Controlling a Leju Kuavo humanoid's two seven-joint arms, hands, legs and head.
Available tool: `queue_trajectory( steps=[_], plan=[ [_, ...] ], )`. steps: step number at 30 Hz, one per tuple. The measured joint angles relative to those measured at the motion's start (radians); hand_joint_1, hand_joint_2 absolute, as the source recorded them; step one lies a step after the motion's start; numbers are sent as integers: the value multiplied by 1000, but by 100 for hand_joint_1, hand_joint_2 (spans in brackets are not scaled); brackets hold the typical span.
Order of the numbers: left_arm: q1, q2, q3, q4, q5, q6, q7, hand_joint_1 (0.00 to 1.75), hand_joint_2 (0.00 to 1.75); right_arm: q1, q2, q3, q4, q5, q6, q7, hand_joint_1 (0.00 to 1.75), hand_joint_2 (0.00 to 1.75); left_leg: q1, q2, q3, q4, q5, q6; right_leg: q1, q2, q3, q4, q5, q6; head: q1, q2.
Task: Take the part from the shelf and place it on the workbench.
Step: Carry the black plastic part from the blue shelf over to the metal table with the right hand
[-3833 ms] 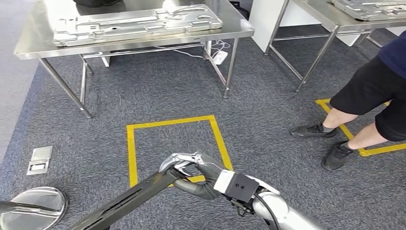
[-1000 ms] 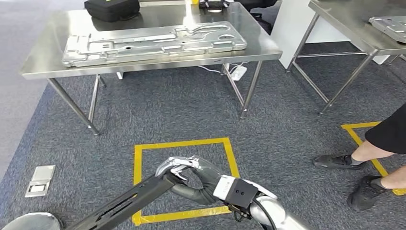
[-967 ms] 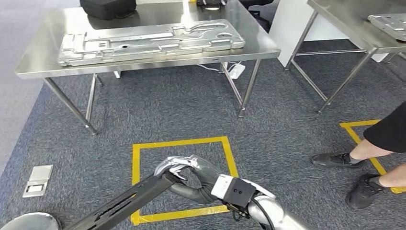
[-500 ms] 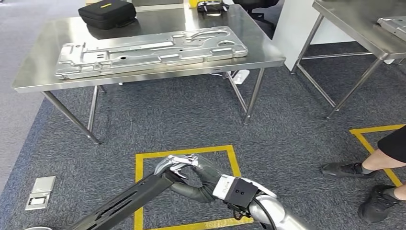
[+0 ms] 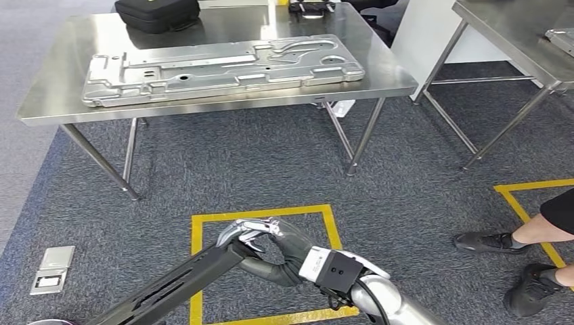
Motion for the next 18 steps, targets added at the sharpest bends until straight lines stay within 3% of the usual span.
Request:
queue_trajectory(
  steps=[2,5,8,9,10,12,14,15,18],
  plan=[
    [0,2,0,0,0,0,0,0,175,0,3,0,-1,1,0,0,175,175,-3,0,3,-2,-2,10,-4,0,4,-9,2,16,0,0],
    [-1,3,0,0,0,-1,-2,0,175,-1,7,-1,-7,9,-1,-1,175,175,3,4,30,-38,9,25,-2,0,-7,39,-27,19,0,0],
    [-1,4,0,0,0,-1,-3,0,175,2,5,-2,-8,23,-7,-2,175,175,7,6,45,-49,8,28,-2,-1,-110,223,-101,16,1,0],
    [0,4,0,0,-1,-1,-3,0,175,5,4,-3,-8,28,-10,-2,175,175,7,6,48,-49,5,26,-3,-1,-141,265,-105,18,1,0],
    [2,4,0,0,-1,-1,-3,0,175,7,4,-4,-8,33,-13,-2,175,175,8,5,52,-48,1,22,-4,-1,-154,269,-86,20,1,0],
    [4,4,0,0,-1,-1,-3,0,175,8,3,-8,-8,43,-20,-2,175,175,14,4,66,-45,-10,10,-7,-2,-127,170,-1,25,1,0],
    [3,5,0,0,0,-1,-3,0,175,9,2,-12,-9,52,-31,0,175,175,14,3,73,-37,-24,-7,-8,-2,-87,65,53,26,2,0],
    [3,6,0,0,0,-1,-3,0,175,11,1,-14,-10,57,-36,2,175,175,13,3,73,-33,-28,-15,-7,0,-79,42,58,21,3,0],
    [2,8,0,0,0,-1,-4,0,175,21,-2,-25,-14,73,-52,6,175,175,14,3,75,-34,-35,-30,-4,2,-79,39,47,-4,5,0]
  ],
)
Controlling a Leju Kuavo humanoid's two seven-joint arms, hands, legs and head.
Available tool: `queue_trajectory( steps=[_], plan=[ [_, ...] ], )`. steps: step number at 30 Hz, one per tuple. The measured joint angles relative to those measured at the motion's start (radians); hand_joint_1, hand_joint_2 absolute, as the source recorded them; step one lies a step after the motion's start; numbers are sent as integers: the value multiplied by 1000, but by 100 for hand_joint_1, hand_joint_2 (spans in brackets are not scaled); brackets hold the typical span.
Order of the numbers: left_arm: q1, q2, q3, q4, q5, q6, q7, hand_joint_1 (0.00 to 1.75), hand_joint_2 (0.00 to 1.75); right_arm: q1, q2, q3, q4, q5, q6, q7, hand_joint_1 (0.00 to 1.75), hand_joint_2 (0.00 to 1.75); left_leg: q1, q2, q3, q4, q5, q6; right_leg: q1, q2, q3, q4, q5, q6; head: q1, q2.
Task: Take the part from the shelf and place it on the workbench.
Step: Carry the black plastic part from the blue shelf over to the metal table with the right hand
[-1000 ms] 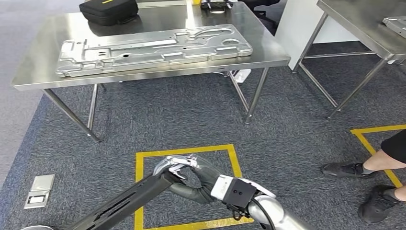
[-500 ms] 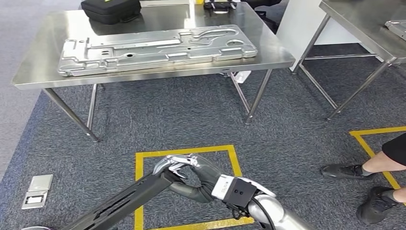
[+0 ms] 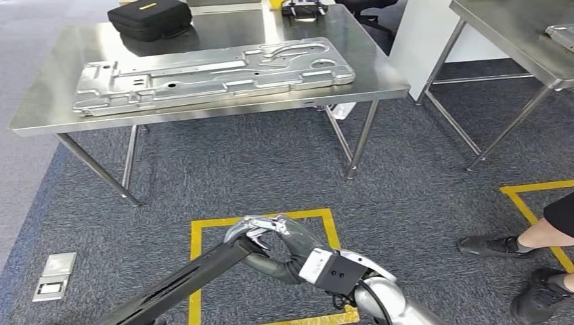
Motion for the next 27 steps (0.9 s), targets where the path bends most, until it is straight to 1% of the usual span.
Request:
queue_trajectory(
  steps=[1,2,3,5,6,7,8,9,10,11,12,14,16,17,18,19,20,21,22,23,24,25,26,27],
  plan=[
    [0,0,0,0,0,0,-1,0,175,3,-1,-4,-2,7,-5,1,175,175,1,1,-2,8,-7,-4,-1,-1,3,-1,-2,-7,0,0],
    [0,0,0,0,1,0,-3,0,175,7,-2,-9,-5,14,-11,1,175,175,2,1,-14,34,-21,-8,-2,-2,7,-2,-4,-13,-1,0],
    [0,0,0,0,1,0,-4,0,175,11,-4,-14,-9,20,-16,2,175,175,2,2,-38,82,-44,-11,-3,-4,12,-2,-8,-18,-1,0],
    [4,0,0,0,3,0,-5,0,175,25,-13,-26,-13,32,-27,3,175,175,2,2,-114,220,-92,-14,0,-7,20,-2,-17,-26,-1,0],
    [7,0,0,0,4,0,-5,0,175,35,-20,-33,-16,39,-32,3,175,175,1,2,-148,273,-100,-14,1,-7,26,-2,-22,-28,-1,0],
    [11,0,0,0,6,0,-6,0,175,46,-27,-42,-19,45,-38,4,175,175,1,2,-167,291,-89,-11,3,-6,34,-2,-28,-29,-1,0],
    [14,0,1,0,8,1,-7,0,175,58,-36,-52,-24,51,-43,4,175,175,-1,2,-166,268,-57,-5,5,-5,44,-2,-35,-29,-1,0],
    [17,0,1,0,10,2,-8,0,175,68,-43,-61,-29,56,-46,5,175,175,-3,2,-150,211,-9,3,7,-3,55,-2,-44,-28,-1,0],
    [19,0,1,0,12,2,-9,0,175,77,-51,-70,-35,61,-49,5,175,175,-7,1,-129,152,29,13,7,-2,66,-3,-52,-27,-1,0],
    [21,1,2,0,14,3,-11,0,175,83,-57,-78,-39,65,-51,6,175,175,-12,1,-110,102,57,22,8,-1,73,-4,-59,-24,-1,0],
    [22,1,2,0,15,4,-12,0,175,90,-64,-84,-43,68,-51,7,175,175,-17,1,-98,73,67,31,7,0,77,-5,-64,-19,-1,0],
    [24,1,3,0,16,5,-14,0,175,104,-75,-95,-53,74,-53,9,175,175,-25,1,-91,59,56,42,5,1,78,-11,-69,-7,-2,0],
    [24,0,3,0,18,6,-17,0,175,118,-87,-107,-67,81,-54,11,175,175,-20,3,-71,30,43,50,5,-3,85,-13,-77,5,-2,0],
    [24,0,4,0,19,6,-18,0,175,122,-93,-113,-74,85,-55,11,175,175,-17,3,-57,13,40,52,7,-4,82,2,-87,9,-2,0],
    [24,0,4,0,20,6,-19,0,175,126,-100,-120,-78,87,-57,12,175,175,-14,4,-43,-1,36,54,7,-5,66,39,-104,13,-2,0],
    [25,0,4,0,21,6,-20,0,175,132,-108,-126,-82,90,-60,14,175,175,-15,4,-34,-6,32,55,8,-5,34,96,-124,16,-1,0],
    [26,-1,4,0,22,6,-20,0,175,140,-116,-133,-85,93,-63,15,175,175,-15,4,-26,-7,27,57,8,-4,-8,161,-144,18,-1,0],
    [27,-1,5,0,22,6,-20,0,175,151,-123,-141,-88,96,-65,16,175,175,-15,4,-19,-7,21,57,7,-5,-49,216,-154,21,-1,0],
    [30,-2,5,0,23,6,-20,0,175,162,-130,-148,-92,99,-67,17,175,175,-15,3,-11,-7,14,55,7,-5,-77,243,-144,24,-1,0],
    [32,-2,5,0,23,6,-20,0,175,171,-135,-154,-96,101,-68,17,175,175,-15,3,-1,-7,6,53,7,-5,-87,232,-113,27,-1,0],
    [33,-2,5,0,23,6,-20,0,175,178,-140,-161,-102,103,-68,18,175,175,-14,3,11,-6,-3,49,6,-5,-79,183,-65,28,-1,0],
    [34,-2,5,0,23,6,-20,0,175,184,-145,-167,-107,105,-70,17,175,175,-13,3,22,-6,-12,44,6,-5,-61,125,-21,28,-1,0],
    [34,-2,5,0,23,6,-20,0,175,189,-148,-174,-114,106,-73,17,175,175,-14,3,31,-3,-21,39,7,-5,-42,71,11,26,-1,0],
    [33,-2,5,0,23,6,-21,0,175,193,-151,-180,-120,107,-75,17,175,175,-15,3,35,-1,-28,33,9,-5,-28,34,24,20,0,0]
  ],
)
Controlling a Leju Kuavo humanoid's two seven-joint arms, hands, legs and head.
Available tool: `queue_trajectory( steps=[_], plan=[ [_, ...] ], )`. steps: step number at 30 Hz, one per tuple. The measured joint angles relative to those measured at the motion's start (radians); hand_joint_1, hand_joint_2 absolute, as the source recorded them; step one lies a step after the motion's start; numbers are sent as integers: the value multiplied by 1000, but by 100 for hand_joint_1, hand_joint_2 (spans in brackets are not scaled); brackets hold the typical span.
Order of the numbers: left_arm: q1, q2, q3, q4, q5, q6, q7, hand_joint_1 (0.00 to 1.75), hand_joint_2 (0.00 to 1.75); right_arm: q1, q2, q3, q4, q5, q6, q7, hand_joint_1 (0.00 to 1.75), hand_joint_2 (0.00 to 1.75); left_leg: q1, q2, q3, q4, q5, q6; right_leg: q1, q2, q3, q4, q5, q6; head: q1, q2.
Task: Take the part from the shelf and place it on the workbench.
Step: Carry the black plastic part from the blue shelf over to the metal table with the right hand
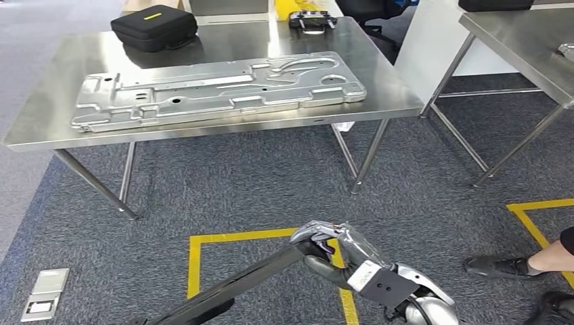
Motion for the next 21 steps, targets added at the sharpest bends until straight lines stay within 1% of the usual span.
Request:
queue_trajectory(
  steps=[2,3,4,5,6,7,8,9,10,11,12,13,14,15,16,18,19,20,21],
  plan=[
    [-1,0,0,0,0,0,-1,0,175,9,-2,-12,-14,4,-5,-1,175,175,-2,0,0,1,-6,-7,4,2,8,-20,-11,-15,0,0],
    [-1,0,0,0,0,0,-1,0,175,13,-3,-20,-22,8,-7,-2,175,175,-2,0,0,-1,-8,-9,3,2,10,-23,-16,-23,0,0],
    [-2,0,0,0,0,0,-2,0,175,17,-3,-27,-29,13,-9,-3,175,175,-2,0,0,2,-12,-14,1,2,12,-25,-18,-29,0,0],
    [-2,0,0,0,0,0,-3,0,175,20,-3,-36,-37,19,-12,-5,175,175,-1,0,-6,19,-23,-19,-2,1,15,-27,-20,-35,0,0],
    [-2,0,0,0,0,0,-4,0,175,22,-3,-44,-44,24,-16,-7,175,175,1,0,-24,56,-41,-25,-5,0,19,-29,-23,-40,0,0],
    [-1,0,0,0,0,0,-5,0,175,24,-4,-53,-51,29,-20,-9,175,175,3,0,-53,112,-64,-30,-6,-2,23,-30,-27,-44,0,0],
    [0,0,1,0,0,0,-6,0,175,27,-4,-62,-57,34,-26,-12,175,175,5,0,-92,180,-89,-34,-6,-3,26,-30,-31,-47,0,0],
    [1,0,2,0,0,0,-7,0,175,32,-4,-72,-62,38,-32,-14,175,175,7,0,-132,243,-104,-36,-6,-3,31,-30,-36,-49,0,0],
    [4,0,3,0,0,0,-8,0,175,38,-5,-82,-67,41,-37,-15,175,175,8,0,-161,282,-103,-37,-6,-3,38,-30,-42,-49,0,0],
    [5,0,5,0,0,0,-9,0,175,44,-6,-94,-73,44,-41,-16,175,175,8,0,-173,285,-81,-36,-6,-2,48,-30,-48,-48,0,0],
    [6,0,6,0,0,0,-9,0,175,51,-8,-107,-83,47,-44,-17,175,175,8,0,-168,249,-39,-33,-6,-1,59,-30,-56,-47,0,0],
    [7,0,8,0,0,0,-10,0,175,56,-9,-121,-93,49,-44,-18,175,175,7,0,-151,189,10,-28,-6,0,71,-30,-64,-45,0,0],
    [7,0,10,0,0,0,-10,0,175,61,-10,-137,-104,52,-45,-20,175,175,5,0,-134,136,48,-22,-5,1,81,-31,-71,-41,0,0],
    [7,0,13,0,0,0,-11,0,175,65,-12,-154,-113,56,-47,-23,175,175,1,-1,-119,94,69,-14,-5,2,87,-33,-77,-37,-1,0],
    [8,0,16,0,0,0,-11,0,175,68,-13,-170,-122,60,-50,-25,175,175,-3,-1,-110,71,71,-8,-5,3,88,-34,-80,-31,-1,0],
    [7,0,21,0,0,0,-12,0,175,73,-15,-205,-143,69,-59,-30,175,175,-7,-1,-103,51,52,4,-5,3,84,-37,-83,-18,-1,0],
    [7,0,22,0,0,1,-12,0,175,74,-16,-224,-154,72,-62,-32,175,175,-5,-1,-98,41,45,7,-5,1,84,-37,-86,-13,-1,0],
    [7,0,23,0,0,1,-13,0,175,73,-18,-244,-165,74,-64,-34,175,175,-2,0,-92,31,41,11,-5,0,82,-27,-93,-9,-1,0],
    [7,0,24,0,0,1,-13,0,175,72,-21,-263,-174,73,-66,-34,175,175,1,0,-84,24,39,15,-5,0,70,1,-107,-6,-1,0]
  ],
)
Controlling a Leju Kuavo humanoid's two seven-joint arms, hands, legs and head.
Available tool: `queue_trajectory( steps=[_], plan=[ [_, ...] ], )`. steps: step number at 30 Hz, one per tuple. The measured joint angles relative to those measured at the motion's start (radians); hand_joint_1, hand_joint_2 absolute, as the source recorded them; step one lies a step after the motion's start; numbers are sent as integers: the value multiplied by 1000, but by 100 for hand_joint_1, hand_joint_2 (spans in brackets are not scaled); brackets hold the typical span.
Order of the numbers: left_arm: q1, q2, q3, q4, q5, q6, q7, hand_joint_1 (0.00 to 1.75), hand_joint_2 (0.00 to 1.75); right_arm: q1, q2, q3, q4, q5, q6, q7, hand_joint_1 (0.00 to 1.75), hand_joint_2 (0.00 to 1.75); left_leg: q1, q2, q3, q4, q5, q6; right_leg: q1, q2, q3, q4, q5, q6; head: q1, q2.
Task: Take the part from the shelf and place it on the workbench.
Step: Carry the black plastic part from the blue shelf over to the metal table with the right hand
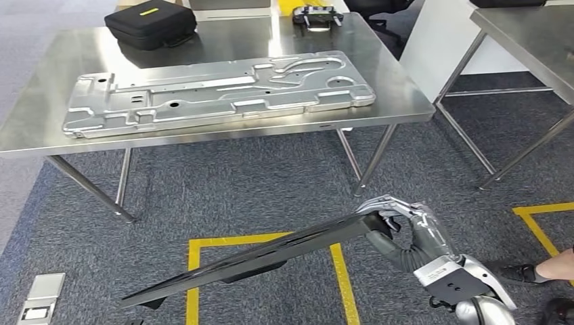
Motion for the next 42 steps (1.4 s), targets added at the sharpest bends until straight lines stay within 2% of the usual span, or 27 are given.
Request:
queue_trajectory(
  steps=[1,3,4,5,6,8,9,10,14,16,18,19,20,21,23,24,25,27,30,32,34,35,36,38,39,40,42],
  plan=[
    [0,0,0,0,0,0,-1,0,175,-1,-3,-19,-8,-1,-1,0,175,175,2,0,8,-5,-2,4,0,0,-24,48,-20,1,0,0],
    [-1,-2,1,0,0,0,-1,0,175,0,-7,-55,-19,-3,-4,0,175,175,2,0,20,-7,-11,9,0,0,-101,176,-61,4,0,0],
    [0,-2,1,0,-1,0,-1,0,175,0,-9,-71,-24,-4,-6,0,175,175,1,0,27,-7,-17,9,0,0,-134,219,-65,6,0,0],
    [0,-3,1,0,-1,0,-1,0,175,0,-10,-88,-28,-6,-7,-1,175,175,2,0,36,-7,-23,8,0,0,-152,231,-48,7,0,0],
    [1,-3,1,0,-1,0,-1,0,175,0,-11,-104,-34,-7,-7,-1,175,175,2,-1,47,-7,-31,6,0,0,-150,204,-12,9,0,0],
    [0,-3,1,0,-2,0,-1,0,175,-1,-15,-134,-45,-10,-8,-3,175,175,1,-1,69,-7,-47,-1,1,-1,-114,90,73,8,0,0],
    [-1,-3,2,0,-2,0,-1,0,175,-1,-17,-148,-51,-12,-8,-5,175,175,0,-1,76,-6,-54,-6,2,-1,-94,39,95,6,0,0],
    [-2,-3,2,0,-2,0,0,0,175,-2,-19,-162,-58,-14,-8,-7,175,175,-1,-1,78,-5,-59,-10,4,-1,-83,9,102,1,0,0],
    [-5,-3,2,0,-3,0,0,0,175,-3,-26,-211,-84,-21,-8,-10,175,175,-3,0,79,-1,-72,-25,2,2,-73,-10,84,-22,0,0],
    [-6,-2,2,0,-3,0,-1,0,175,-6,-30,-237,-97,-24,-7,-10,175,175,0,0,46,69,-107,-37,-3,-2,-63,-13,76,-33,-2,0],
    [-5,-3,2,0,-4,0,0,0,175,-9,-32,-259,-105,-27,-5,-11,175,175,4,0,-31,203,-153,-45,-3,-4,-54,-13,67,-40,-2,0],
    [-3,-3,2,0,-5,0,1,0,175,-10,-34,-269,-107,-29,-2,-10,175,175,4,0,-67,258,-163,-47,-3,-4,-49,-13,62,-40,-2,0],
    [-2,-3,2,0,-6,0,1,0,175,-11,-37,-279,-109,-31,1,-10,175,175,4,0,-90,280,-152,-46,-2,-3,-42,-13,57,-40,-2,0],
    [0,-3,2,0,-7,0,2,0,175,-14,-40,-290,-111,-33,4,-9,175,175,4,0,-96,265,-120,-43,-2,-2,-32,-13,50,-40,-2,0],
    [0,-2,2,0,-8,0,3,0,175,-22,-49,-313,-119,-35,11,-7,175,175,0,-1,-64,152,-29,-28,-1,0,-9,-15,35,-37,-2,0],
    [0,-2,3,0,-8,0,3,0,175,-28,-52,-323,-122,-35,14,-6,175,175,-4,-1,-47,101,4,-18,0,1,-1,-16,29,-34,-2,0],
    [0,-2,3,0,-9,0,3,0,175,-33,-54,-332,-125,-35,19,-4,175,175,-10,-1,-35,67,19,-8,-1,2,3,-18,26,-29,-1,0],
    [-1,-2,4,0,-9,0,4,0,175,-40,-60,-347,-127,-35,29,2,175,175,-17,-1,-26,43,11,7,-3,3,3,-26,24,-16,-1,0],
    [-3,-2,4,0,-10,0,4,0,175,-56,-76,-370,-133,-37,44,14,175,175,-10,1,7,-10,2,16,-3,1,6,-23,13,-1,-1,0],
    [-3,-3,5,0,-10,0,3,0,175,-69,-85,-383,-133,-40,50,21,175,175,-5,2,32,-32,0,17,-2,1,-35,62,-23,3,0,0],
    [-3,-6,5,0,-10,0,4,0,175,-75,-90,-392,-130,-42,55,28,175,175,-4,2,48,-35,-11,17,-3,1,-113,182,-55,8,1,0],
    [-2,-8,6,0,-11,0,4,0,175,-76,-92,-396,-127,-43,59,32,175,175,-4,2,57,-35,-19,16,-3,1,-141,212,-48,11,1,0],
    [-2,-8,6,0,-11,0,4,0,175,-77,-94,-400,-125,-44,62,37,175,175,-4,1,67,-35,-27,13,-3,0,-151,206,-20,14,1,0],
    [-2,-9,6,0,-12,0,5,0,175,-81,-99,-405,-121,-48,66,44,175,175,-2,0,93,-34,-46,5,-4,0,-121,102,68,17,1,0],
    [-3,-9,7,0,-12,0,5,0,175,-83,-101,-408,-118,-49,67,45,175,175,-3,0,102,-32,-55,-1,-2,-1,-101,49,100,17,1,0],
    [-4,-10,7,0,-12,0,5,0,175,-86,-104,-410,-115,-50,68,47,175,175,-5,-1,107,-30,-63,-6,-1,-1,-85,8,113,13,1,0],
    [-7,-10,8,0,-12,0,5,0,175,-89,-106,-414,-111,-52,72,50,175,175,-8,-1,107,-29,-69,-12,3,1,-76,-16,102,1,0,0]
  ],
)
